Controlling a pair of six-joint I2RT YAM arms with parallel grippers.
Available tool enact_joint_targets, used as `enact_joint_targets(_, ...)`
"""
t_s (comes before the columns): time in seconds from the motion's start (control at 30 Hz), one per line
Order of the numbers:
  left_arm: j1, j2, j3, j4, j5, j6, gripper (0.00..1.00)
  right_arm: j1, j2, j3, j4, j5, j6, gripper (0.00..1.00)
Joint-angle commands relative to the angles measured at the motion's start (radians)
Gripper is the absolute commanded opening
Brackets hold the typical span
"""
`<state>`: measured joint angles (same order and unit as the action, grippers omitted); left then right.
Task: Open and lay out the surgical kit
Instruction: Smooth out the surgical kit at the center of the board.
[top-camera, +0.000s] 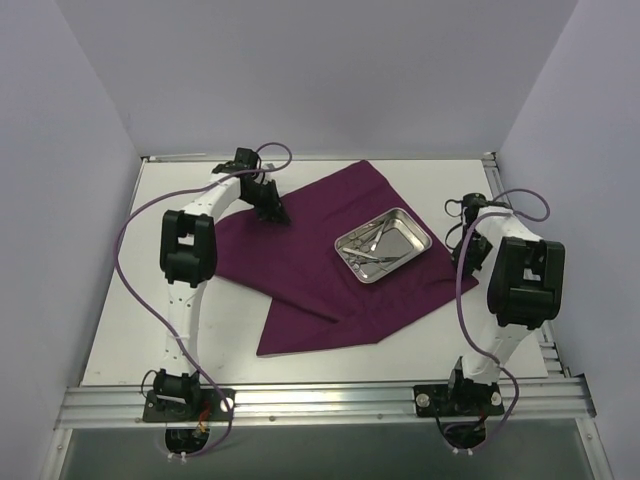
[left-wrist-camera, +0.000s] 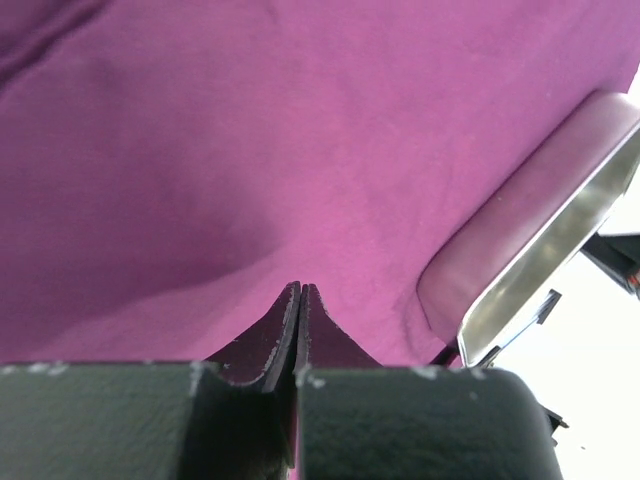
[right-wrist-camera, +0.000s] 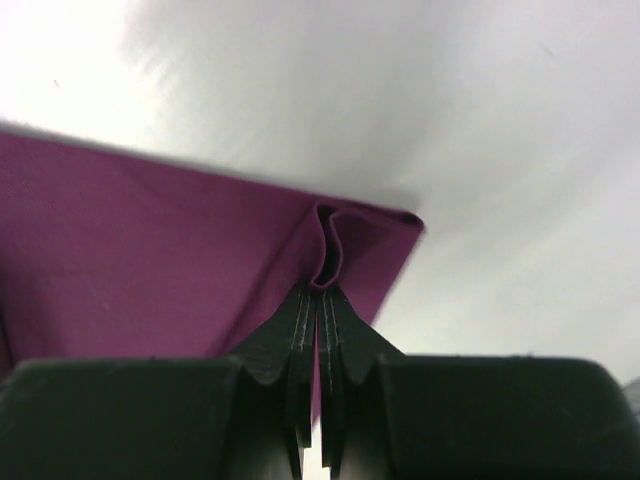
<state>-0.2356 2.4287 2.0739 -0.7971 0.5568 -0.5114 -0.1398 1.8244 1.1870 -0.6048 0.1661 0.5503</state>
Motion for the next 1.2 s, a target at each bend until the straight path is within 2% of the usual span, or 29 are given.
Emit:
enact_joint_targets(0.0, 0.018, 0.013, 0.041, -0.014, -0.005, -0.004, 0.02, -0.012, -0.125, -0.017, -0.142, 0.067, 0.007, 0.0)
enact_joint_targets(0.17, 0.025, 0.009, 0.04, -0.017, 0.003, 0.001, 0.02, -0.047, -0.276, -0.066, -0.216, 0.061, 0.036, 0.0)
enact_joint_targets(0.33, 0.028, 0.004, 0.035, -0.016, 0.008, 0.002, 0.02, -0.153, -0.436, -0.145, -0.271, 0.0, 0.062, 0.0)
enact_joint_targets(0.47, 0.03, 0.0, 0.037, -0.019, 0.015, 0.005, 0.02, -0.182, -0.505, -0.185, -0.326, -0.007, 0.039, 0.01)
enact_joint_targets(0.5, 0.032, -0.003, 0.035, -0.022, 0.017, 0.01, 0.02, -0.185, -0.516, -0.196, -0.34, -0.017, 0.036, 0.14)
enact_joint_targets(0.53, 0.032, -0.01, 0.034, -0.022, 0.018, 0.011, 0.02, -0.187, -0.536, -0.217, -0.34, -0.039, 0.03, 0.21)
enact_joint_targets(0.57, 0.033, -0.011, 0.032, -0.022, 0.02, 0.014, 0.03, -0.187, -0.542, -0.222, -0.34, -0.083, 0.023, 0.32)
enact_joint_targets(0.6, 0.035, -0.014, 0.029, -0.022, 0.022, 0.014, 0.04, -0.187, -0.547, -0.224, -0.334, -0.106, 0.002, 0.36)
enact_joint_targets(0.67, 0.038, -0.022, 0.028, -0.025, 0.025, 0.016, 0.06, -0.182, -0.542, -0.195, -0.334, -0.148, -0.03, 0.4)
enact_joint_targets(0.83, 0.041, -0.054, 0.022, -0.047, 0.009, 0.031, 0.08, -0.169, -0.548, -0.08, -0.316, -0.158, -0.131, 0.4)
enact_joint_targets(0.97, 0.058, -0.108, -0.001, -0.05, -0.026, 0.054, 0.14, -0.049, -0.492, -0.024, -0.175, -0.402, -0.214, 0.41)
enact_joint_targets(1.07, 0.085, -0.143, 0.003, -0.077, -0.043, 0.065, 0.17, 0.139, -0.39, 0.022, -0.074, -0.503, -0.224, 0.41)
enact_joint_targets(1.1, 0.093, -0.161, 0.005, -0.088, -0.054, 0.071, 0.17, 0.266, -0.34, 0.06, -0.055, -0.514, -0.23, 0.43)
enact_joint_targets(1.17, 0.125, -0.186, -0.018, -0.096, -0.066, 0.076, 0.17, 0.386, -0.288, 0.11, -0.014, -0.533, -0.274, 0.48)
